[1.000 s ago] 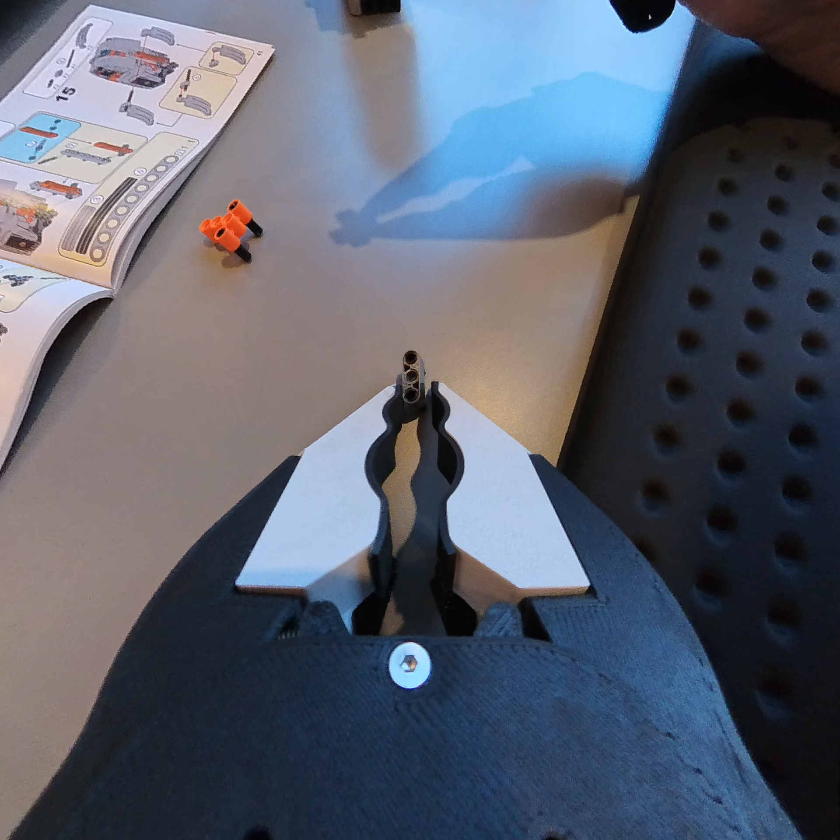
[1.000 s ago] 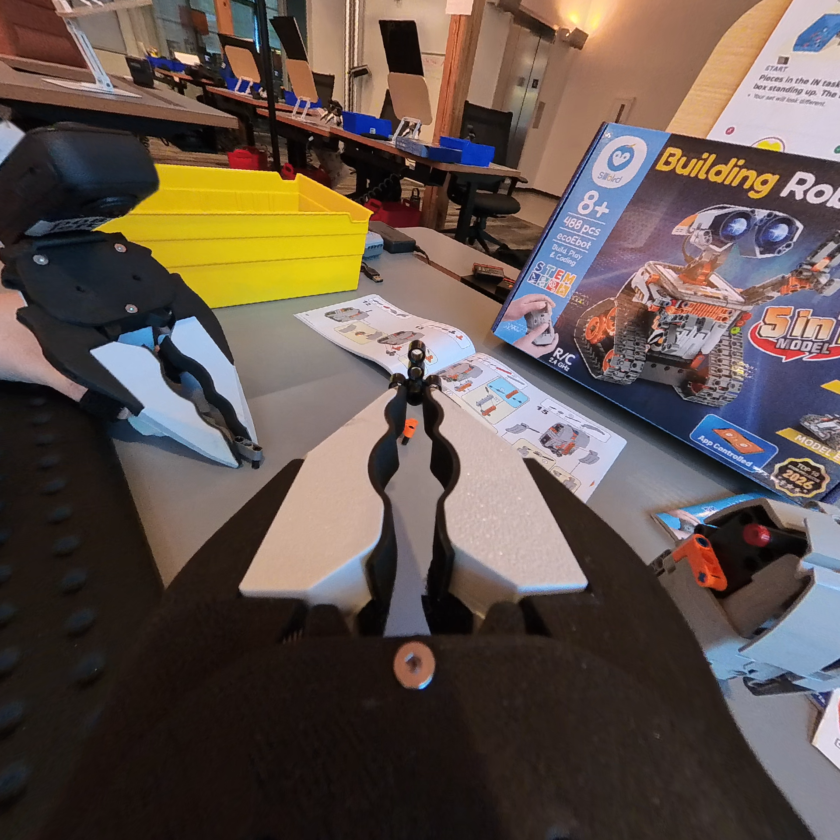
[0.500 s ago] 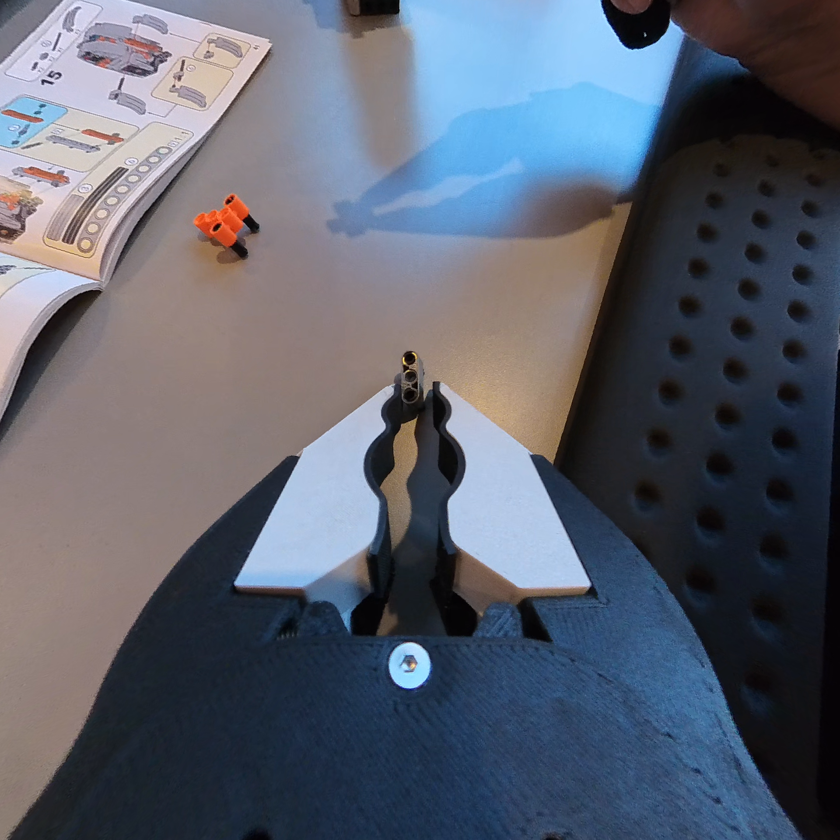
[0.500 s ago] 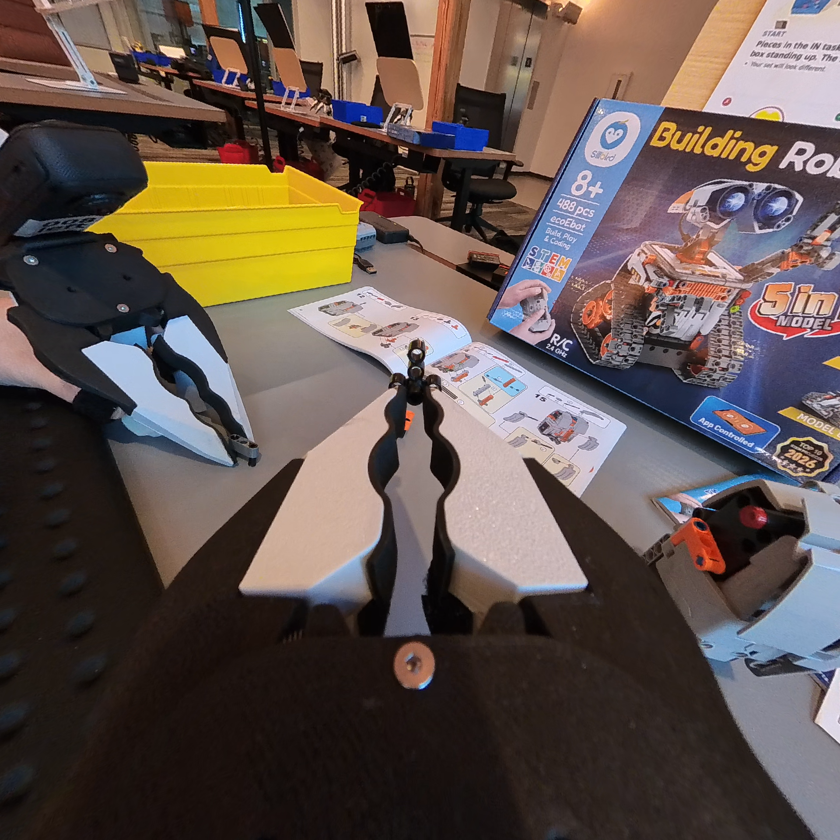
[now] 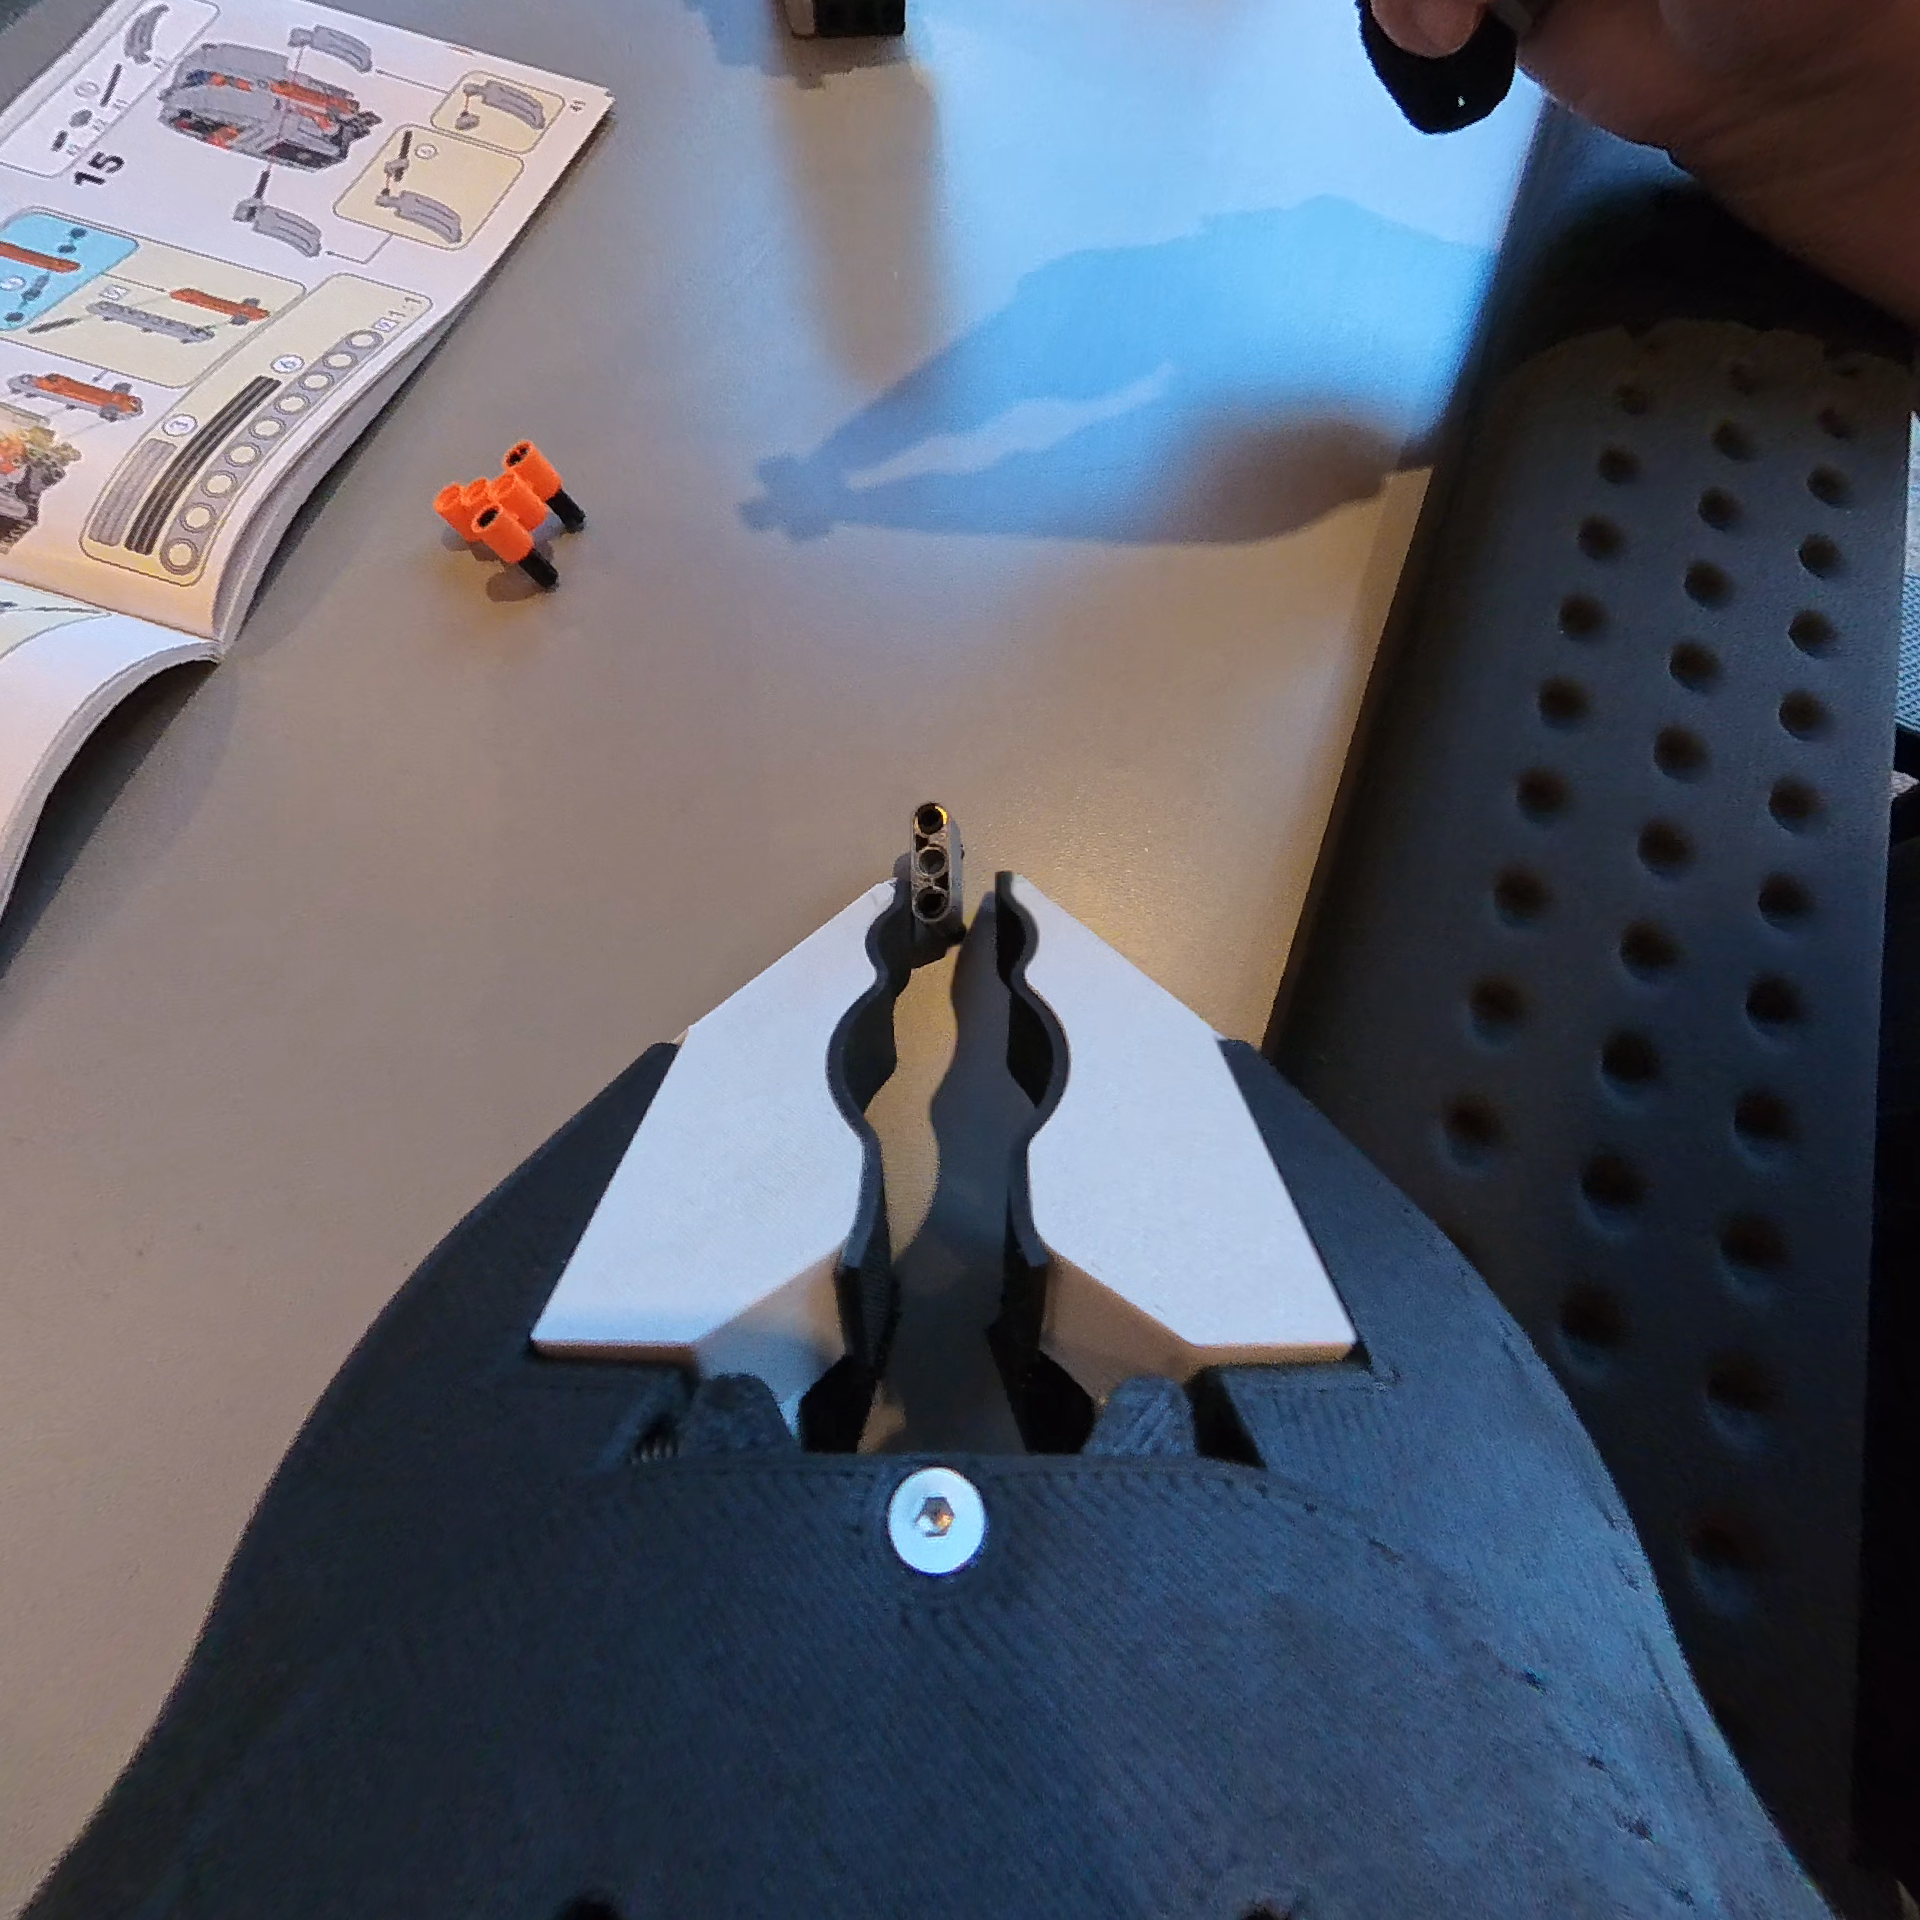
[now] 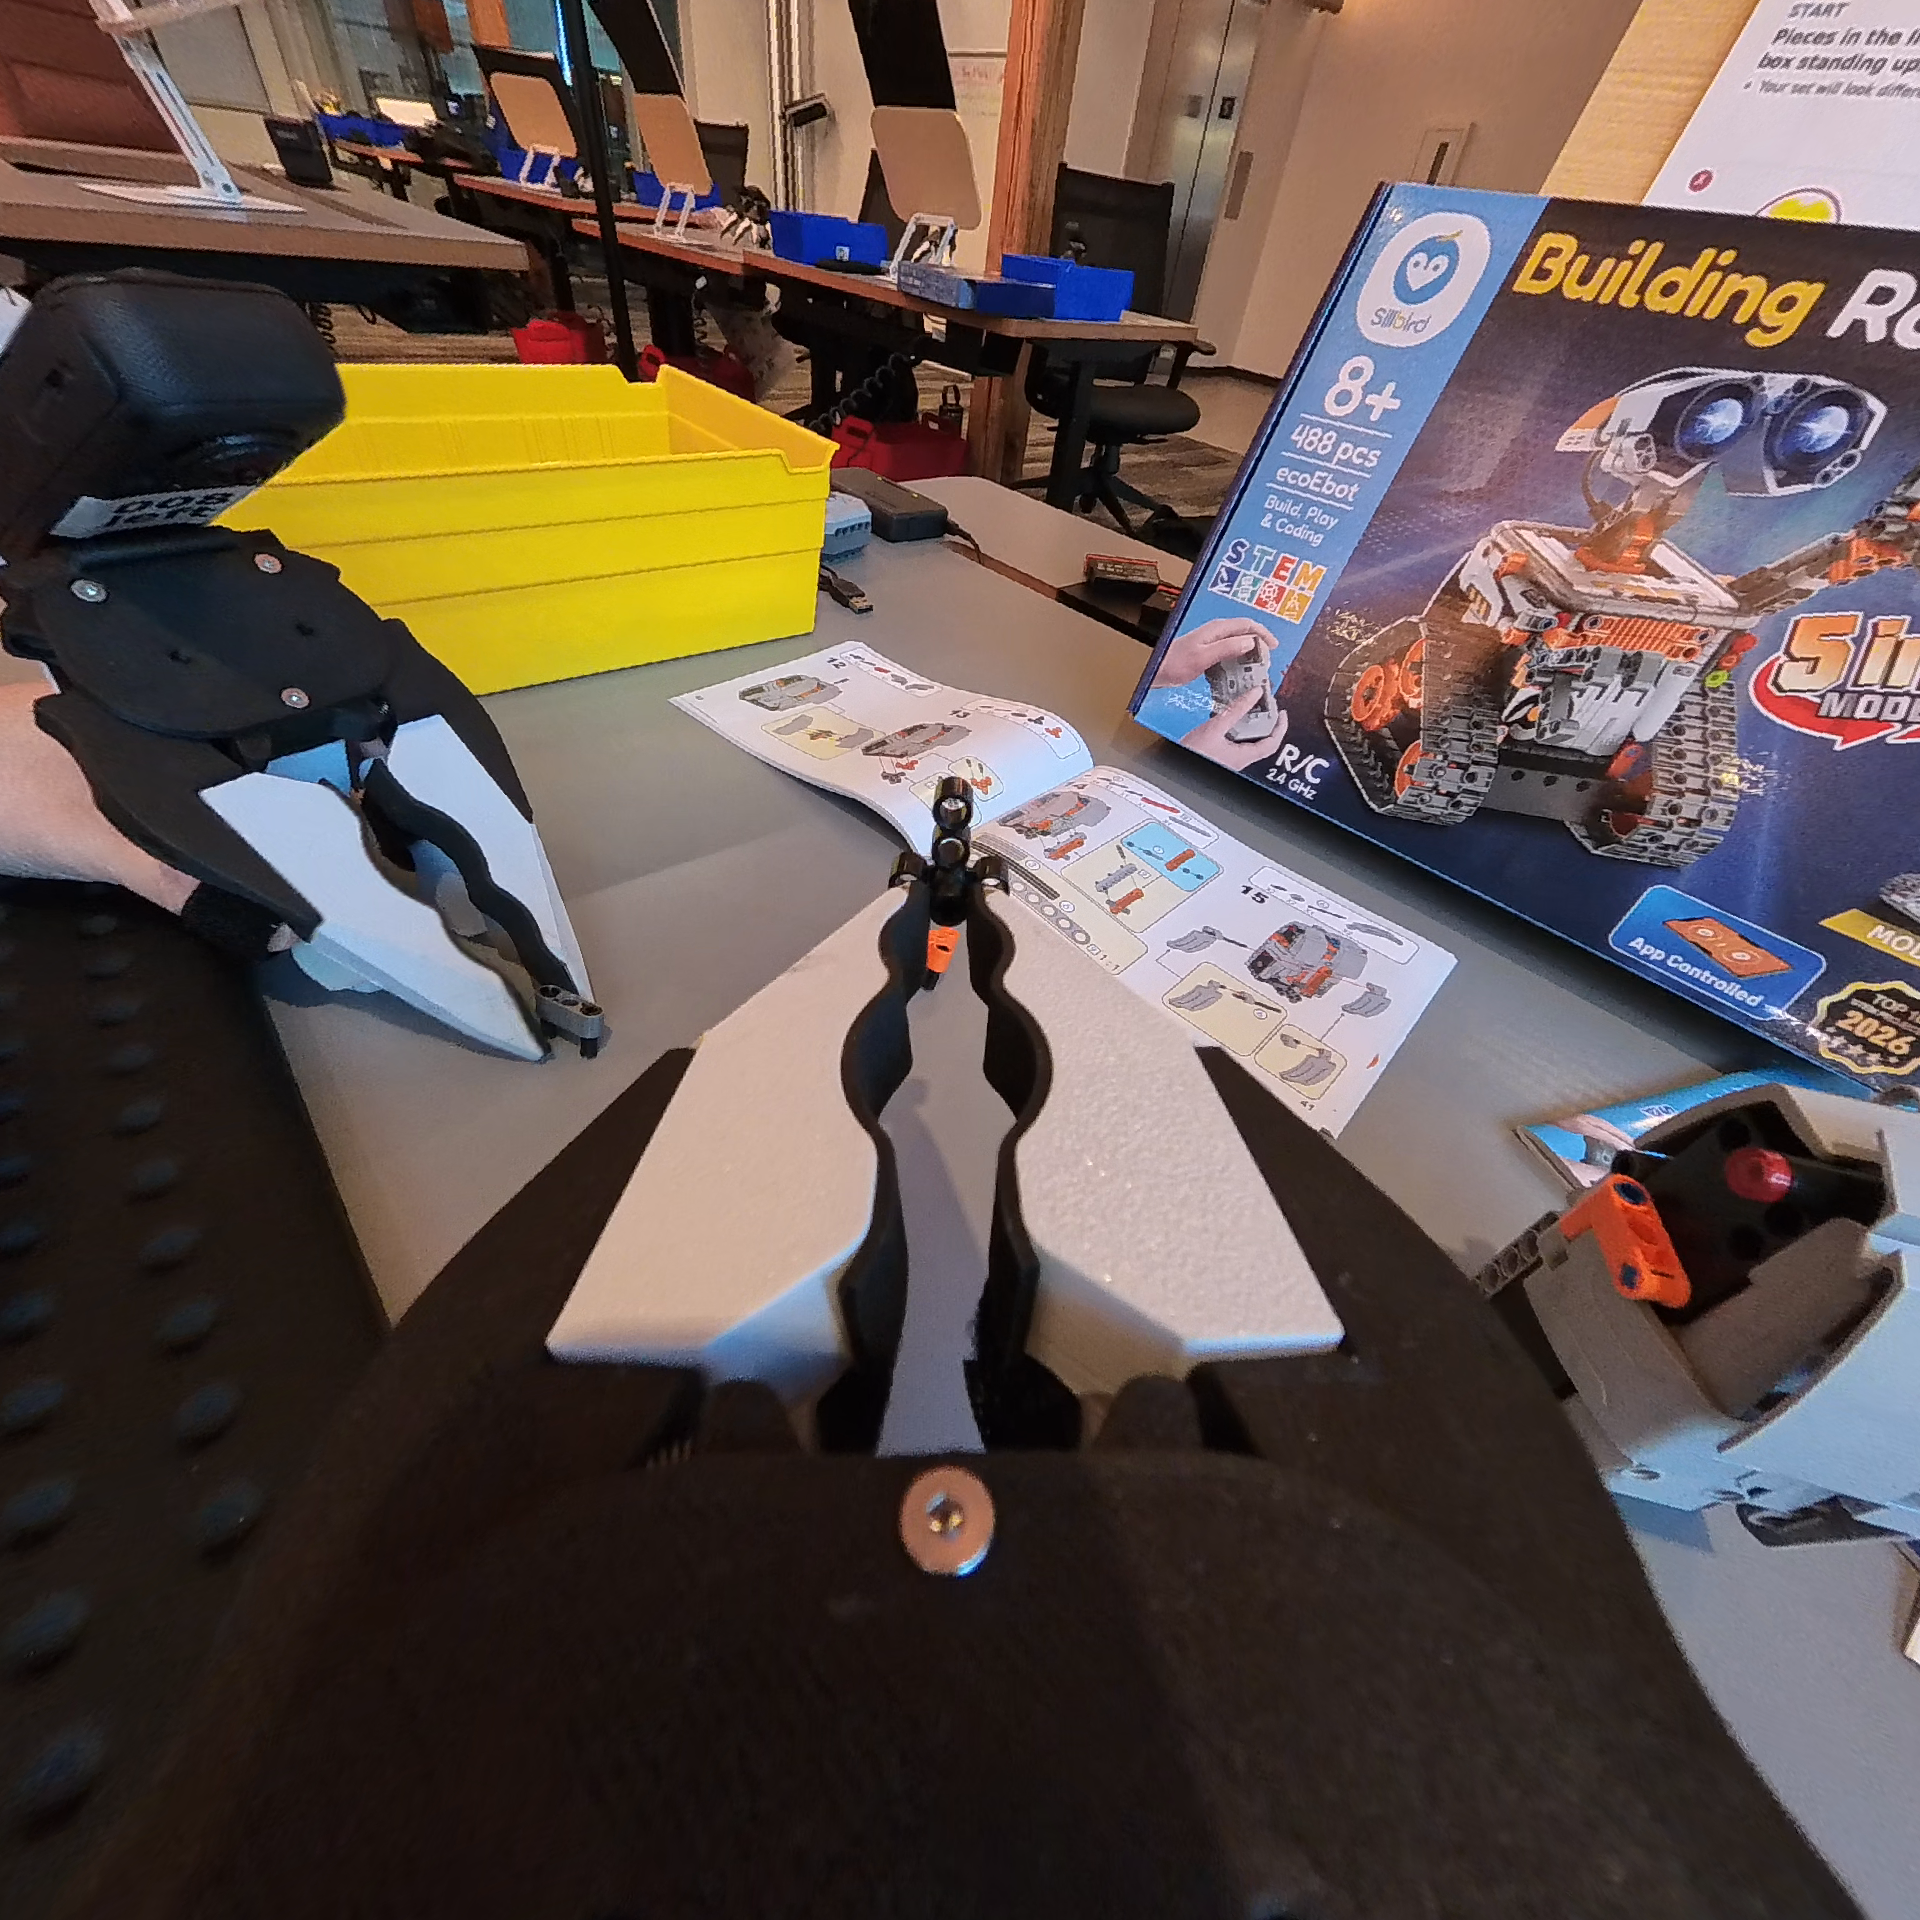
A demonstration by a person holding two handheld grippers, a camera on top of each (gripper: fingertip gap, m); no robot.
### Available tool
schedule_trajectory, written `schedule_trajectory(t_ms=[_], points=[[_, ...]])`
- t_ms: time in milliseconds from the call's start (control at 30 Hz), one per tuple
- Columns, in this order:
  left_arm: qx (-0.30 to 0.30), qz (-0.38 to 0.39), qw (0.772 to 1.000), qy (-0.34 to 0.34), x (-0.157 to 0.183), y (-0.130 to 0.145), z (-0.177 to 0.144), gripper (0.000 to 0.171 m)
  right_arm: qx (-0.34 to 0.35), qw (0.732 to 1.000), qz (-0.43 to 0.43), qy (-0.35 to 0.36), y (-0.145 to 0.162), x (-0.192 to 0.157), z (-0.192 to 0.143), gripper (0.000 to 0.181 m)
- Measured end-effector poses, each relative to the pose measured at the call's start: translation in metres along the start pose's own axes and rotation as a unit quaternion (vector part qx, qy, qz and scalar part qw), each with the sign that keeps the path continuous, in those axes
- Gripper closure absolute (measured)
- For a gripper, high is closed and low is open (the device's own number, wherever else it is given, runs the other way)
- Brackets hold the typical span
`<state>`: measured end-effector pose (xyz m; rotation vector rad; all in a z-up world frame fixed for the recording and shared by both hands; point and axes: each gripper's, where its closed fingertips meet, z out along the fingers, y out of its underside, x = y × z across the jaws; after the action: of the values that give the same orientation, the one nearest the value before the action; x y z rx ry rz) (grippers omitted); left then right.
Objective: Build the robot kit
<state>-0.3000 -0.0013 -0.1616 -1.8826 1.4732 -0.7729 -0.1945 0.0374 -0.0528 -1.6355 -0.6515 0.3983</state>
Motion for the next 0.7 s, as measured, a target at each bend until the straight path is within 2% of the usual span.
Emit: schedule_trajectory(t_ms=[333, 533, 700], points=[[-0.002, 0.024, 1.0, -0.016, 0.0005, 0.0002, 0.0003, 0.156, -0.011, 1.0, 0.001, -0.012, 0.0041, -0.0039, 0.0028, 0.177], [0.002, -0.012, 1.0, 0.012, 0.0009, -0.0003, -0.001, 0.154, -0.02, 1.0, -0.001, -0.017, 0.0077, -0.0059, 0.0048, 0.177], [-0.001, -0.004, 1.0, 0.011, 0.0021, 0.0005, -0.0007, 0.165, -0.022, 1.0, -0.002, -0.021, 0.0085, -0.0068, 0.0057, 0.177]])
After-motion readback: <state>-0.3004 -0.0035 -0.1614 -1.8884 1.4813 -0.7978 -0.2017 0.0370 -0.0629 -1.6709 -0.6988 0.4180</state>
